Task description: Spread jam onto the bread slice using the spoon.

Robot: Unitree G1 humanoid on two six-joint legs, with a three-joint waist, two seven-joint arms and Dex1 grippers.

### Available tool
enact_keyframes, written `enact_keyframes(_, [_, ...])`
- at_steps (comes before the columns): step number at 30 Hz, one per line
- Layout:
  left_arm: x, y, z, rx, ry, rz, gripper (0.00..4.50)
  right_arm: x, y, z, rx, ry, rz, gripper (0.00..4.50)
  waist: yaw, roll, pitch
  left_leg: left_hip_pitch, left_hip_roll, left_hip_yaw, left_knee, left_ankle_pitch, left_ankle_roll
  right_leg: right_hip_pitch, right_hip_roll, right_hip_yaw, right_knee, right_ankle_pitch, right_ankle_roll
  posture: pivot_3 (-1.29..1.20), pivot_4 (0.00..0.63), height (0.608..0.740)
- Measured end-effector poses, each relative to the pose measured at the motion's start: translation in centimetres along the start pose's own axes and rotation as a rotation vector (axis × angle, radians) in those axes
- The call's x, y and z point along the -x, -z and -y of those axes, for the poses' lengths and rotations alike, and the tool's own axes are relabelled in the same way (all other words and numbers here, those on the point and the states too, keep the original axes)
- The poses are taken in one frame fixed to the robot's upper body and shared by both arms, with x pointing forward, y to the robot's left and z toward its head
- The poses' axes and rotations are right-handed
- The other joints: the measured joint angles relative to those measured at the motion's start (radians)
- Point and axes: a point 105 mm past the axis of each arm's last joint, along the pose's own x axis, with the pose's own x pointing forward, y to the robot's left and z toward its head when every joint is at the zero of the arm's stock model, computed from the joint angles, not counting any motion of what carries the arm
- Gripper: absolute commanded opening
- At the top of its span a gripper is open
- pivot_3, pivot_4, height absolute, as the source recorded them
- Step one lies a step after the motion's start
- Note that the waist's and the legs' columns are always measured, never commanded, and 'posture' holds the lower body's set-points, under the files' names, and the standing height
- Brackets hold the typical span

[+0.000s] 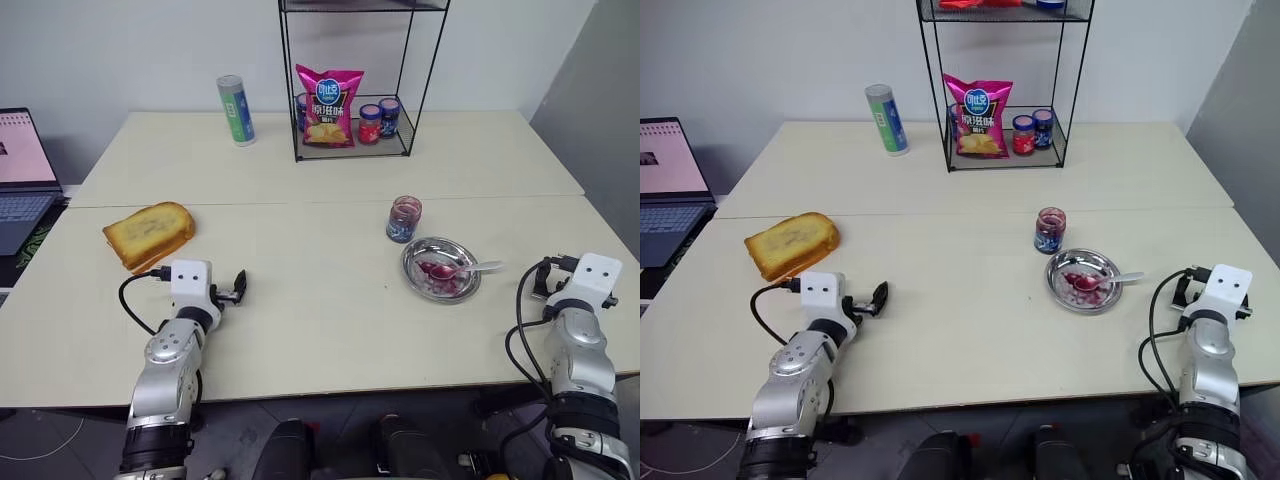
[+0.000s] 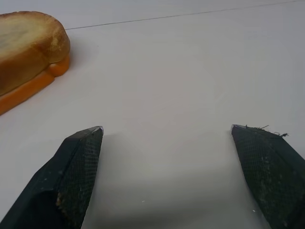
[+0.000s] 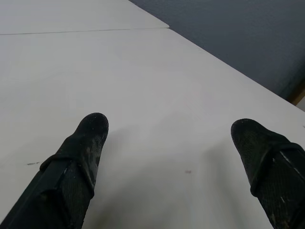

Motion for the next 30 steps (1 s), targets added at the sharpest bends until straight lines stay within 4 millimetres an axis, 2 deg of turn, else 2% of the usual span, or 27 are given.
enact_keyframes(5, [-0.3, -0.1, 0.1, -0.002, 0.002, 0.016, 4.5, 0.1, -0.2, 0.0, -0.007, 0.011, 0.011, 4.49, 0.001, 0.0, 0.0, 0.0, 0.0, 0.0, 0.0, 0.0, 0.0, 0.0, 0.0, 0.0, 0.0, 0.0, 0.0, 0.0, 0.15, 0.74])
enact_keyframes(9, [-0.3, -0.1, 0.0, -0.019, -0.004, 0.021, 4.5, 0.2, -1.6, 0.3, -0.015, 0.025, 0.074, 4.49, 0.0, 0.0, 0.0, 0.0, 0.0, 0.0, 0.0, 0.0, 0.0, 0.0, 0.0, 0.0, 0.0, 0.0, 0.0, 0.0, 0.15, 0.74])
enact_keyframes(11, [0.0, -0.3, -0.5, -0.039, 0.004, 0.015, 4.5, 0.5, -3.7, -0.3, -0.015, -0.015, 0.15, 4.49, -0.001, 0.001, 0.0, -0.001, 0.0, 0.0, -0.001, 0.0, 0.0, -0.001, 0.0, 0.0, 0.0, 0.0, 0.0, 0.0, 0.15, 0.74])
enact_keyframes(13, [0.5, -1.1, -1.5, -0.041, -0.004, 0.026, 4.5, 0.6, -6.8, -1.6, -0.036, -0.116, 0.233, 4.49, -0.01, 0.001, 0.0, -0.002, 0.001, 0.002, -0.001, 0.0, 0.0, -0.003, 0.001, 0.0, 0.0, 0.0, 0.0, 0.0, 0.15, 0.74])
enact_keyframes(15, [1.0, -2.6, -2.6, -0.029, -0.029, 0.068, 4.5, 1.0, -10.4, -3.5, -0.078, -0.256, 0.32, 4.49, -0.018, 0.001, 0.0, -0.002, 0.002, 0.002, -0.001, 0.0, 0.0, -0.004, 0.001, 0.0, 0.0, 0.0, 0.0, 0.0, 0.15, 0.74])
enact_keyframes(17, [1.7, -4.2, -4.0, -0.001, -0.081, 0.124, 4.5, 2.1, -13.8, -6.3, -0.128, -0.457, 0.382, 4.49, -0.023, 0.0, 0.001, -0.002, 0.004, 0.001, -0.001, 0.0, 0.0, -0.004, 0.001, 0.0, 0.0, 0.0, 0.0, 0.0, 0.15, 0.74])
enact_keyframes(19, [2.7, -5.8, -5.9, 0.039, -0.171, 0.178, 4.5, 4.2, -16.0, -9.8, -0.166, -0.726, 0.392, 4.49, -0.023, 0.0, 0.001, -0.002, 0.006, 0.0, -0.001, -0.001, 0.0, -0.004, 0.001, -0.001, 0.0, 0.0, 0.0, 0.0, 0.15, 0.74])
enact_keyframes(21, [3.7, -6.9, -8.2, 0.079, -0.283, 0.216, 4.5, 7.0, -17.1, -12.8, -0.162, -0.983, 0.381, 4.49, -0.023, 0.0, 0.001, -0.002, 0.008, -0.001, -0.002, -0.001, 0.001, -0.004, 0.002, -0.002, 0.0, 0.0, -0.001, 0.0, 0.15, 0.74])
enact_keyframes(23, [4.4, -7.2, -9.9, 0.102, -0.36, 0.223, 4.5, 9.1, -17.4, -14.9, -0.175, -1.153, 0.346, 4.49, -0.022, 0.0, 0.001, -0.002, 0.009, -0.002, -0.002, -0.001, 0.0, -0.004, 0.003, -0.003, 0.001, -0.001, -0.002, 0.0, 0.15, 0.74])
enact_keyframes(25, [5.4, -6.6, -12.6, 0.103, -0.456, 0.195, 4.5, 12.7, -17.7, -18.2, -0.207, -1.398, 0.286, 4.49, -0.024, 0.0, 0.001, -0.002, 0.01, -0.002, -0.002, -0.001, 0.0, -0.005, 0.004, -0.003, 0.001, 0.0, -0.003, 0.0, 0.15, 0.74])
enact_keyframes(27, [6.0, -6.1, -14.4, 0.11, -0.513, 0.173, 4.5, 16.3, -17.7, -20.5, -0.212, -1.605, 0.25, 4.49, -0.024, 0.0, 0.001, -0.002, 0.011, -0.002, -0.002, -0.001, 0.0, -0.005, 0.005, -0.003, 0.001, -0.001, -0.004, 0.0, 0.15, 0.74])
enact_keyframes(30, [6.1, -4.7, -14.9, 0.136, -0.499, 0.118, 4.5, 19.0, -16.8, -22.3, -0.186, -1.757, 0.206, 4.49, -0.014, -0.003, 0.0, -0.003, 0.01, -0.002, -0.002, -0.002, 0.0, -0.005, 0.004, -0.004, 0.0, -0.001, -0.005, 0.0, 0.15, 0.74])
